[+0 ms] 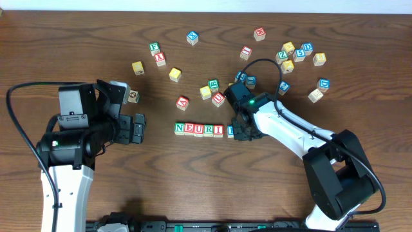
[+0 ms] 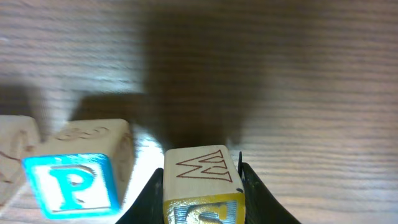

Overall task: Spell out NEURIPS
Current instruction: 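Lower the yellow S block beside the blue P block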

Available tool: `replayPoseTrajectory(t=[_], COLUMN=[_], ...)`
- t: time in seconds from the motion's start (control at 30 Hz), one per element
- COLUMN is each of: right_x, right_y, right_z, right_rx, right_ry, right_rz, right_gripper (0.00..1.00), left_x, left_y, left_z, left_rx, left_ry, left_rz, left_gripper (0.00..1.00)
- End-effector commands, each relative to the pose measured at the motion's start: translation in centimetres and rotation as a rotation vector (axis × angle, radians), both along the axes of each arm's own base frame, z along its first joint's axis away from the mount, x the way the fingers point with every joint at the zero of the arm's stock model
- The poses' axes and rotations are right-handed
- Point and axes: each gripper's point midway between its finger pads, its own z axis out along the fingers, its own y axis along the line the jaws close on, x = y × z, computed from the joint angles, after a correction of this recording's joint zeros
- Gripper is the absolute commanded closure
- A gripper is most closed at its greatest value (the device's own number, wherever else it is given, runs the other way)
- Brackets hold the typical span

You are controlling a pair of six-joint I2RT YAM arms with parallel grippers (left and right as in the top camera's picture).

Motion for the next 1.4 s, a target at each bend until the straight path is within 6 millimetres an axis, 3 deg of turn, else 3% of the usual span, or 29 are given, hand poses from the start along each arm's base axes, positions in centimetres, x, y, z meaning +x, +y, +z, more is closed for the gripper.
replayPoseTrajectory(t=[0.0, 0.23, 0.57, 1.1, 1.37], right_x=[0.7, 1.2, 1.5, 0.8, 1.0], right_y=[1.6, 2.9, 3.1, 5.1, 4.8], right_z=[1.1, 1.3, 1.4, 1.5, 1.5], right_rx=[0.068, 0.136, 0.147, 0.149, 0.121], right_ry=[-0.040, -0.052, -0.062, -0.084, -0.107], right_rz=[-0.010, -0.004, -0.010, 0.026, 0.017], right_gripper=[0.99, 0.99, 0.99, 0.99, 0.99], left_x=[0.2, 0.2, 0.2, 0.2, 0.2], left_y=[-0.1, -0.1, -0.1, -0.1, -0.1], left_z=[0.9, 0.9, 0.9, 0.9, 0.9], left_rx=[-0.002, -0.002, -0.001, -0.001, -0.002], left_ry=[-0.027, -0.027, -0.027, -0.027, -0.027], left_rz=[-0.012, -0.012, -0.012, -0.012, -0.012], left_gripper=[0.02, 0.02, 0.02, 0.02, 0.02])
